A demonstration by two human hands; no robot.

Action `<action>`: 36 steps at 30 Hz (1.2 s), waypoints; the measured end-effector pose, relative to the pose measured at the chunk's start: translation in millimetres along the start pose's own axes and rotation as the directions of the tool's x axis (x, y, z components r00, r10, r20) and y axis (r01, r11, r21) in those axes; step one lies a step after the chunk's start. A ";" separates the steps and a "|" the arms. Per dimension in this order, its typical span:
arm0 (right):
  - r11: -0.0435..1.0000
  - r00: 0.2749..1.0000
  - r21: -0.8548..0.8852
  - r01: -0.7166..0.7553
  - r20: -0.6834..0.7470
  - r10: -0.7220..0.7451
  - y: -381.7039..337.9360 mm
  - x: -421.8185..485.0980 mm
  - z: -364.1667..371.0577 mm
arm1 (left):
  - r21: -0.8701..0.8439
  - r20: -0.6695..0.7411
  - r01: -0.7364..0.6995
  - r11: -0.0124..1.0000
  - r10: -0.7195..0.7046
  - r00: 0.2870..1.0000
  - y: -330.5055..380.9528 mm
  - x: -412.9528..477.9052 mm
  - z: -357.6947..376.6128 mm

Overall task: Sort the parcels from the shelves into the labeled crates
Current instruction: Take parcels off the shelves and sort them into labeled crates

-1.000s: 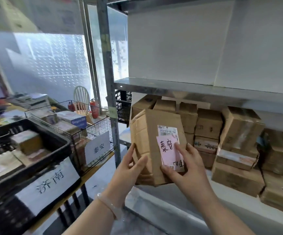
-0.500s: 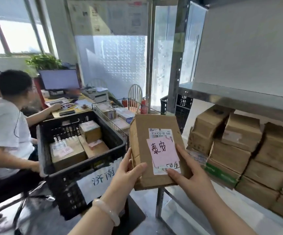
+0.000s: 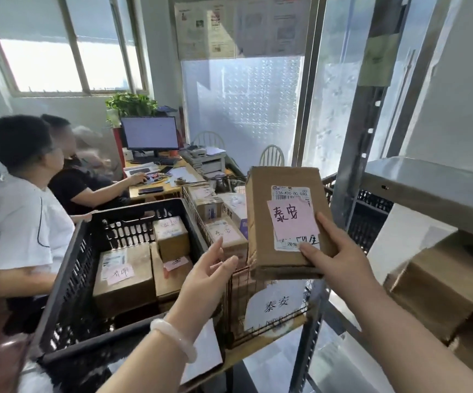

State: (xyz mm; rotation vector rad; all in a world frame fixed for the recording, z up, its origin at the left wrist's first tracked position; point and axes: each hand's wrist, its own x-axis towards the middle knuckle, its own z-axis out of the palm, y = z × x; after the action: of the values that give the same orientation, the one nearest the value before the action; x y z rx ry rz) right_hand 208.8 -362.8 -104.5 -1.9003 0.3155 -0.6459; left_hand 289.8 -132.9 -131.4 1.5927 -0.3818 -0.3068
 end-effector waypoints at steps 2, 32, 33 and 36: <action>0.996 0.999 -0.081 0.045 0.033 -0.043 1.5 35.3 10.7 | 0.033 -0.050 0.001 0.999 0.001 0.999 -7.8 19.9 -3.5; 0.635 0.701 -0.752 -0.179 0.356 0.619 168.8 272.0 94.0 | 0.409 0.070 -0.042 0.912 0.015 0.997 -37.2 266.6 -40.5; 0.629 0.680 -0.756 -0.180 0.366 0.635 170.7 276.5 94.1 | 0.410 0.067 -0.033 0.912 0.006 0.998 -38.0 269.5 -39.5; 0.615 0.633 -0.764 -0.194 0.382 0.674 176.0 285.5 92.5 | 0.424 0.058 -0.029 0.905 0.005 0.998 -39.9 277.2 -37.4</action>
State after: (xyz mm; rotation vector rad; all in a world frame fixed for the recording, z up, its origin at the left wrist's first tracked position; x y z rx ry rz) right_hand 508.4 -505.2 -209.1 -2.4341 0.6273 0.6177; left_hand 558.7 -214.8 -159.2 2.0107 -0.5322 -0.2657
